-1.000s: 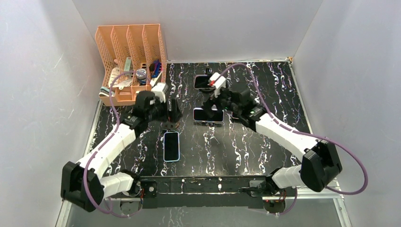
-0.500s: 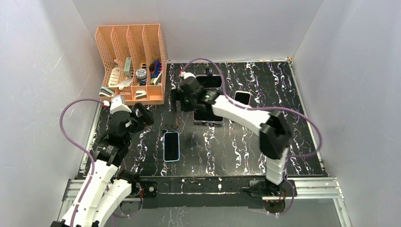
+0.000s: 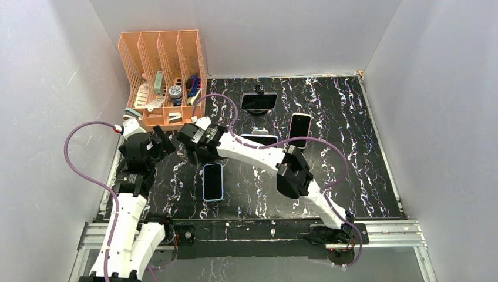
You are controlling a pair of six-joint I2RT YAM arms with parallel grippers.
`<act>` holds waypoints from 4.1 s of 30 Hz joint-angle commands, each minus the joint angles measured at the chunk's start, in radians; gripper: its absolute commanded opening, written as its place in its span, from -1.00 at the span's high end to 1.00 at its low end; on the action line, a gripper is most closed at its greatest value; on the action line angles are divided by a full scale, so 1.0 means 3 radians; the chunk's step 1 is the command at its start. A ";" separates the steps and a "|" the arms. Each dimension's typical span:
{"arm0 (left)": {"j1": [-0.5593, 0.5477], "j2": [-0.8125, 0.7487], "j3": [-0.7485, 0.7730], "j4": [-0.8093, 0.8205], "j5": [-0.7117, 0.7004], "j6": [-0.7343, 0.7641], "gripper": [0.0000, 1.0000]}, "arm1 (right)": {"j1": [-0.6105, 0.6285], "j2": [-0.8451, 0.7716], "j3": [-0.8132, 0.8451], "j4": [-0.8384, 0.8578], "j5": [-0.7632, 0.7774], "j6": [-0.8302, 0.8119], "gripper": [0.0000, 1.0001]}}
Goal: Place the phone on the phone stand
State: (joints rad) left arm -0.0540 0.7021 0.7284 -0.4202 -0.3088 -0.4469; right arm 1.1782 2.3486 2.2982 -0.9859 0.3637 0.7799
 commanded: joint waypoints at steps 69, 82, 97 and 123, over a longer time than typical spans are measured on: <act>-0.0035 -0.0086 -0.0234 0.0057 0.0327 0.0176 -0.97 | -0.0138 0.0331 -0.0389 0.0034 -0.0150 0.0139 0.17; -0.0219 0.0396 -0.0450 0.0561 0.2366 0.0411 -0.97 | -0.0243 -0.1088 -0.2327 0.1397 0.0229 0.0077 0.24; -0.1532 0.1405 -0.0450 0.0677 0.2470 0.0869 -0.91 | -0.0587 -0.2102 -0.3451 0.2383 0.0400 0.0144 0.24; -0.1673 0.2480 -0.0480 0.1713 0.2765 0.1061 -0.85 | -0.0803 -0.2815 -0.4621 0.3630 -0.0535 0.0078 0.24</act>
State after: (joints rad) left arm -0.5522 1.4063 0.5961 0.0669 0.4870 -0.1303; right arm 0.9417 1.5661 0.9352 -0.0013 0.2832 0.7971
